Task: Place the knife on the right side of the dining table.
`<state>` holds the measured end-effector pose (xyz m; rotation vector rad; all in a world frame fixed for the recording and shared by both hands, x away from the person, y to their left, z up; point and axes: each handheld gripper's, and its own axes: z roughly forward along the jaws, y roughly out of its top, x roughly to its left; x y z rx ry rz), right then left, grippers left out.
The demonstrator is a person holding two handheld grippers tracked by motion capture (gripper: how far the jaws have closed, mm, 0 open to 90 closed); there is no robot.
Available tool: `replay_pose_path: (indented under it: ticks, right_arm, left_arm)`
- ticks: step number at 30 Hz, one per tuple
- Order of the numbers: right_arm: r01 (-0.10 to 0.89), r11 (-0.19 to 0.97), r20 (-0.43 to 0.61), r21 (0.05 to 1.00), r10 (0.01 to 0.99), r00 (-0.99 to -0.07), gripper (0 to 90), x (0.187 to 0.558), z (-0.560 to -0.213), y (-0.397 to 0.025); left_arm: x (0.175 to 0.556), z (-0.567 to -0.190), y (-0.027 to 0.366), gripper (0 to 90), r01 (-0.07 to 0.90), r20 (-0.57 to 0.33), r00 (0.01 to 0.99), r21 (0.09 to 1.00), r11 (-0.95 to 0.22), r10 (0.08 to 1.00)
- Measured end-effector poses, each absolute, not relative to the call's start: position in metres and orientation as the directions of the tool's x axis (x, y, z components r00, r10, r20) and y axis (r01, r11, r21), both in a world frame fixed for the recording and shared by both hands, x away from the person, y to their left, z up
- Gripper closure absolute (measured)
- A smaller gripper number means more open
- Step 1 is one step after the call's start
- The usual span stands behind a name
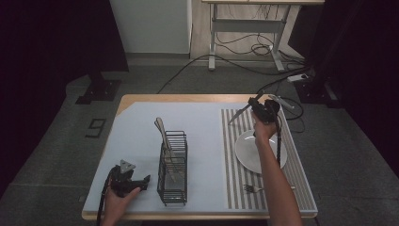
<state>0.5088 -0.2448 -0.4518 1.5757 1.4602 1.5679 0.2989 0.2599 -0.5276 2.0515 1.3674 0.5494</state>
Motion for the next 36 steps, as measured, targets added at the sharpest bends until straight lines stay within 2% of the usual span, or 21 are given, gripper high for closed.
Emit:
replay_pose_path:
  ticks: [15, 28, 36]
  right_arm:
    - [0.390, -0.366, 0.450, 0.845, 0.881, -0.147, 76.3, 0.510, -0.470, -0.276]
    - [0.420, -0.383, 0.465, 0.823, 0.878, -0.111, 73.2, 0.511, -0.477, -0.286]
    - [0.451, -0.445, 0.526, 0.774, 0.848, -0.065, 70.9, 0.512, -0.491, -0.300]
  left_arm:
    - [0.299, -0.528, 0.260, 8.6, 0.673, 0.008, 0.382, 0.683, -0.284, 0.924]
    - [0.299, -0.528, 0.260, 8.6, 0.673, 0.008, 0.381, 0.684, -0.283, 0.925]
    - [0.299, -0.528, 0.260, 8.6, 0.673, 0.008, 0.382, 0.683, -0.284, 0.924]
